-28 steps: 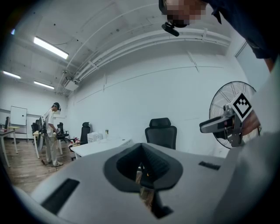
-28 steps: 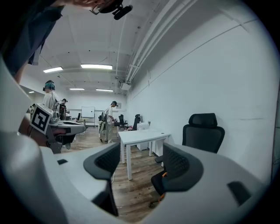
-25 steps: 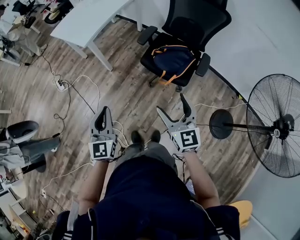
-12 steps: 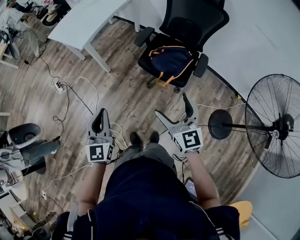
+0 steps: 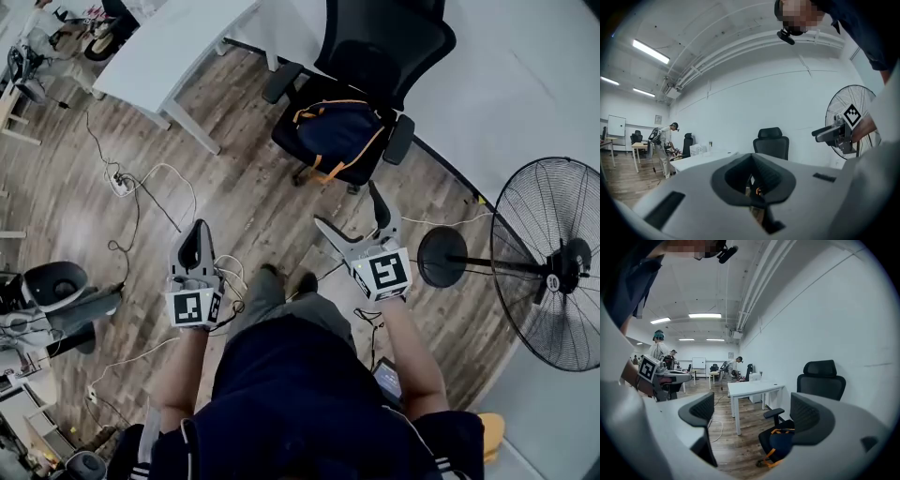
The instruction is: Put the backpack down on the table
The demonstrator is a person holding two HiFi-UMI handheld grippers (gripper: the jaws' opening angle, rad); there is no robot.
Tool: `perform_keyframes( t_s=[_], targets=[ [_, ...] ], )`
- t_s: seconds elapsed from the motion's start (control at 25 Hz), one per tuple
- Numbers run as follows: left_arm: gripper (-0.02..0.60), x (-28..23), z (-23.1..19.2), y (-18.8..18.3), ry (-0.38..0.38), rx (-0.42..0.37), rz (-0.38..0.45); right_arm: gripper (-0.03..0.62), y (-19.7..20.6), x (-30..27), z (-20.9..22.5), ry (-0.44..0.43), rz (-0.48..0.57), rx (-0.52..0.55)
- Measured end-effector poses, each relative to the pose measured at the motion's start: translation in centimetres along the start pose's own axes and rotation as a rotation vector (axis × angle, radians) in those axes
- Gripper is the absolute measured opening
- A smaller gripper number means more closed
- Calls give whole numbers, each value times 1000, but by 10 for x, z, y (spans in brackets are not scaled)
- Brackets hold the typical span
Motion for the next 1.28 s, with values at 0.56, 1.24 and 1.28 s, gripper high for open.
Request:
perform_keyframes(
  t_s=[0.56,1.24,1.28],
  targets=[
    [3,-170,-56,12,188,-17,33,499,32,-150,100,177,-97,-24],
    [3,-353,-122,41,286,-28,-68,495,148,-342,241,221,-371,120],
    [3,-357,-123,46,271,-30,-84,492,161,-348,248,212,-399,133]
  ],
)
Point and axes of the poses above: the fingertips, and each gripper's own axes: x backward along the fingers, z to its right, y out of its underside, the point moved 1 cm from there along x, backward along the fingers, and after that the axes turned 2 degrees about y, right-handed, at the moved point
